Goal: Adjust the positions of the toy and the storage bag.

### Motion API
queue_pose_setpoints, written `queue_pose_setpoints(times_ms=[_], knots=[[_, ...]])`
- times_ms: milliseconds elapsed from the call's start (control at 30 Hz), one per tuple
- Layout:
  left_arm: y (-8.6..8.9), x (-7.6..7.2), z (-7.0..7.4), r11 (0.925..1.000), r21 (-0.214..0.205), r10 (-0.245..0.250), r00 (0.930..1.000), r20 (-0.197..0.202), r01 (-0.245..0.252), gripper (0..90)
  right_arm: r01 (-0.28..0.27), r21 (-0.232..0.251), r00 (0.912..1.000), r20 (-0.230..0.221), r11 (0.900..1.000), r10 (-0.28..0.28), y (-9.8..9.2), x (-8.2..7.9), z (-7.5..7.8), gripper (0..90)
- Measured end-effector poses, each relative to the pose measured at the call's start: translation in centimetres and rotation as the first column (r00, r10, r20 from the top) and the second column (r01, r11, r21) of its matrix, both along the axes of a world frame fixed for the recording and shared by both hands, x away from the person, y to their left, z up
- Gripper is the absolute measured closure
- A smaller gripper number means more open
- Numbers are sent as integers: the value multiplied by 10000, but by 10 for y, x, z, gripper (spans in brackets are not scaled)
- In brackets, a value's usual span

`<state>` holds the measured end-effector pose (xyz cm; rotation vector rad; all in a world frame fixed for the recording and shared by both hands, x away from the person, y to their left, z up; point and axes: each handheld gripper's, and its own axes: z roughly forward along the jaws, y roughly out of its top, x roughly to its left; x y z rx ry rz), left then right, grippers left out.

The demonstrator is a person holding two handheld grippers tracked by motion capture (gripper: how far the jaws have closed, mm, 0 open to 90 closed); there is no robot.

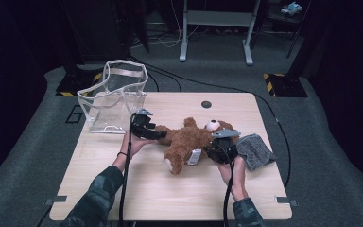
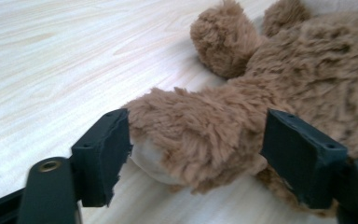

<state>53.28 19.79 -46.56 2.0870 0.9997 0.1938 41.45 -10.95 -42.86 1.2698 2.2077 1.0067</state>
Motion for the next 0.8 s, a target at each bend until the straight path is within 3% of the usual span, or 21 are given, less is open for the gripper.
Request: queue_pose_setpoints(times_ms=[100, 300, 467, 633, 800], knots=[[-2, 1, -3, 9999, -154, -47, 10000, -74, 46, 281, 74, -5, 10000, 27, 10000, -74, 2, 0, 0, 726], [-3, -3, -7, 9995, -46, -309, 9995, -73, 309, 489, 78, -65, 9999, 133, 9999, -77, 4, 0, 0, 726], [-1, -6, -8, 9998, -157, -148, 9999, 19, 148, 687, 110, -116, 9999, 114, 9999, -109, 4, 0, 1, 727], [-2, -16, -5, 9988, 263, -417, 9971, 629, 401, 840, 316, -105, 9994, 149, 9994, -314, 7, 0, 2, 736], [-1, -24, 2, 9992, 181, -385, 9937, 1055, 368, 870, 321, -253, 9986, 420, 9992, -310, 7, 0, 7, 762]])
